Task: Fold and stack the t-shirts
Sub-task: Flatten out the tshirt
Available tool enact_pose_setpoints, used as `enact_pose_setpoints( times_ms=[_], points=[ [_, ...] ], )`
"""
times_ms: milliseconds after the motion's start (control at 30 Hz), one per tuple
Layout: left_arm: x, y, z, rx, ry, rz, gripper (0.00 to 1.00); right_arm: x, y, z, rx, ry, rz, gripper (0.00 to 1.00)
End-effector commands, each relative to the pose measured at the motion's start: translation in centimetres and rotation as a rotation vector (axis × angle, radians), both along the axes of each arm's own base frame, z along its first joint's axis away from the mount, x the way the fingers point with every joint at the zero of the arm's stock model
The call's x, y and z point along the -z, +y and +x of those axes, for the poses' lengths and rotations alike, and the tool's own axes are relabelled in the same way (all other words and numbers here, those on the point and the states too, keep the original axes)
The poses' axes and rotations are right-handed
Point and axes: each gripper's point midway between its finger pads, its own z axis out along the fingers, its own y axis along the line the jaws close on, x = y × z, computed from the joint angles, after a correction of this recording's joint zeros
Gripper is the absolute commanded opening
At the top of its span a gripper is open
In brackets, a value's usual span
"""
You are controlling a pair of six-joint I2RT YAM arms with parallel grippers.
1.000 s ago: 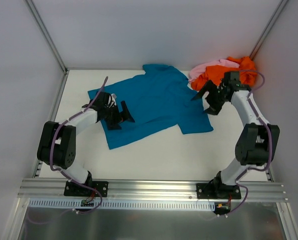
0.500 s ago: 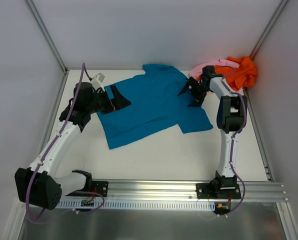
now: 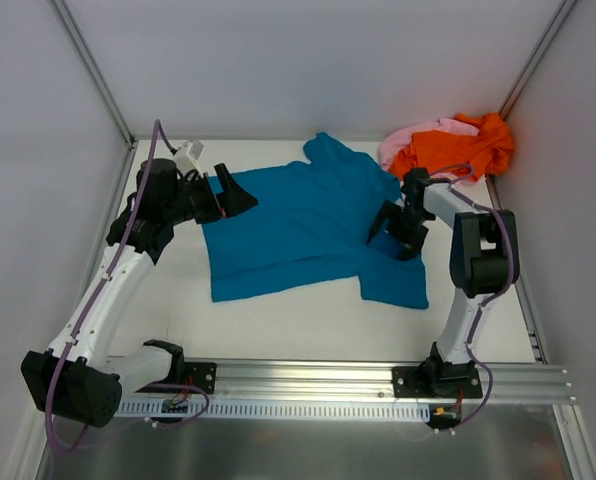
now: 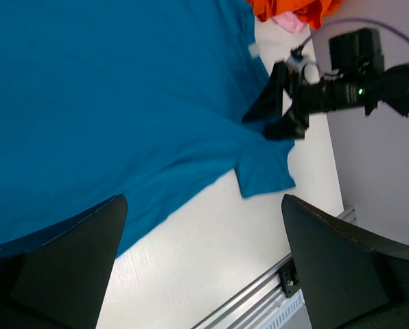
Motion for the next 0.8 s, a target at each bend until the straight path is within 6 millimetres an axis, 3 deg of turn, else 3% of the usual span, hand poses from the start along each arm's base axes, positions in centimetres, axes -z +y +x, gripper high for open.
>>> enact_pose_setpoints(
  times_ms=[0,33,100,133,233,333,433,467,567,600,633,667,733,767],
  points=[
    [-3.5,-0.4,0.3,0.027,-0.095,0.000,0.99,-0.6,-2.8,-6.2,-0.007,0.101,-0.135,0.99],
    [-3.6,-0.4,0.3,0.029,-0.099,0.000,0.99,0.3,-3.2,-8.8,-0.006,0.156,-0.149,0.99],
    [-3.9,-0.4,0.4,0.032,-0.103,-0.001,0.99,-0.6,-3.3,-10.7,-0.003,0.135,-0.143,0.99],
    [-3.9,-0.5,0.4,0.038,-0.105,0.003,0.99,0.0,-3.5,-12.7,-0.002,0.169,-0.141,0.99],
    [-3.8,-0.7,0.4,0.059,-0.096,0.006,0.99,-0.6,-3.7,-15.1,-0.008,0.164,-0.138,0.99],
    [-3.3,-0.8,0.6,0.068,-0.082,0.013,0.99,-2.4,-3.9,-15.4,-0.010,0.112,-0.141,0.99],
    [-2.4,-0.5,1.1,0.050,-0.068,0.029,0.99,-5.8,-3.5,-13.3,-0.012,0.016,-0.117,0.99],
    [-2.2,-0.6,1.4,0.047,-0.066,0.028,0.99,-8.3,-3.2,-11.0,-0.013,-0.069,-0.109,0.99],
    [-1.2,-0.1,2.7,0.017,-0.056,0.032,0.99,-11.7,-3.1,-7.4,-0.042,-0.153,-0.123,0.99],
    [-1.1,-0.1,3.4,0.009,-0.068,0.027,0.99,-14.3,-3.1,-4.9,-0.039,-0.230,-0.126,0.99],
    [-0.7,0.1,3.9,-0.005,-0.061,0.023,0.99,-14.8,-2.8,-3.9,-0.049,-0.242,-0.120,1.00],
    [0.7,0.0,4.5,-0.006,-0.031,0.023,0.99,-14.0,-2.5,-2.7,-0.061,-0.217,-0.116,0.99],
    [1.8,-0.4,5.3,-0.006,-0.017,0.004,0.99,-15.0,-1.7,0.0,-0.066,-0.272,-0.085,0.99],
    [4.0,-0.5,5.5,-0.008,0.029,0.004,0.99,-14.7,-1.5,1.0,-0.067,-0.279,-0.080,1.00]
  ],
)
